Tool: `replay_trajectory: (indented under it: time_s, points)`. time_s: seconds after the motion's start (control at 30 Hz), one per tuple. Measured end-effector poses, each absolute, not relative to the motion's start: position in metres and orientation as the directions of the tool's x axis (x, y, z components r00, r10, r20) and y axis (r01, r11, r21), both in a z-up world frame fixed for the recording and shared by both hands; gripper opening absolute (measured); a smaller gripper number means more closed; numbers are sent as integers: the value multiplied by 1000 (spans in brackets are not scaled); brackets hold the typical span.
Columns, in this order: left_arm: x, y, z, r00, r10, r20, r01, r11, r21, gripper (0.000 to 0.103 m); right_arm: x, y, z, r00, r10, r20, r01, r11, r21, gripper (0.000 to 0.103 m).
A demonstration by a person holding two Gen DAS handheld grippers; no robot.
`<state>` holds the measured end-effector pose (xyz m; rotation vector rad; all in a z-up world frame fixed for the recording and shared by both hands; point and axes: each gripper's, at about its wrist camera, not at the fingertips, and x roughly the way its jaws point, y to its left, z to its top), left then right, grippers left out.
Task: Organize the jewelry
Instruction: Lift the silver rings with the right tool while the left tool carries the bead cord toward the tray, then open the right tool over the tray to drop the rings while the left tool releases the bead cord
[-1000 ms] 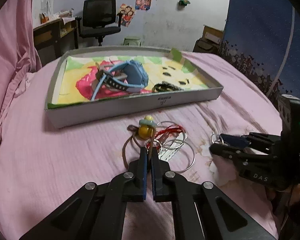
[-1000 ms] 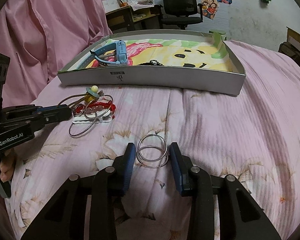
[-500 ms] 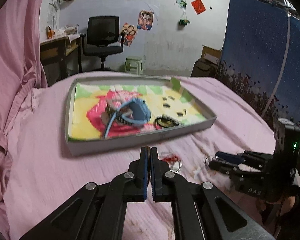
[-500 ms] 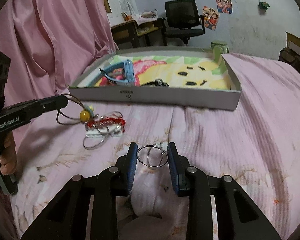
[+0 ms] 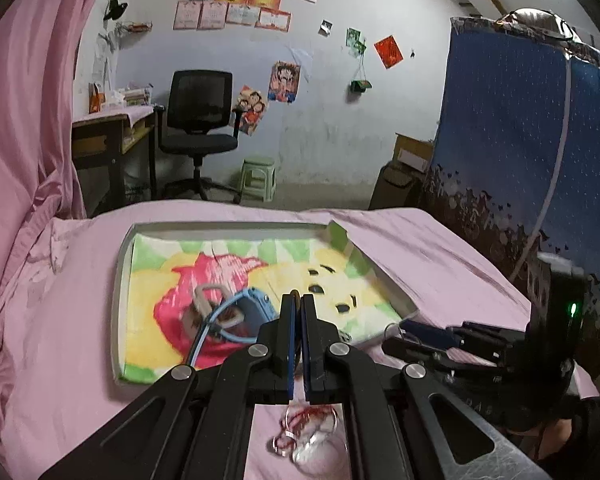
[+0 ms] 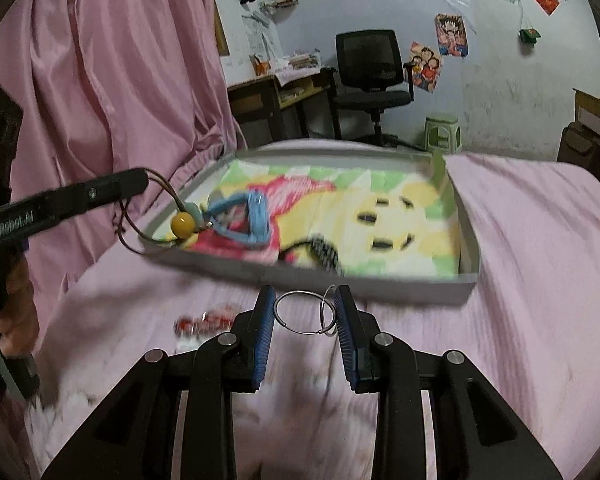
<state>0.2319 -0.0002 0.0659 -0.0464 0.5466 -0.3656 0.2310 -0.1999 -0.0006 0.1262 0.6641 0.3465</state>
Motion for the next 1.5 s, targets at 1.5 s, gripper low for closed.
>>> replay_trajectory:
  time_s: [1.5]
  points:
    - [273, 25, 7, 744, -317, -588, 187, 944, -272, 14, 303, -177, -35, 689, 325, -648, -233, 946, 226, 39]
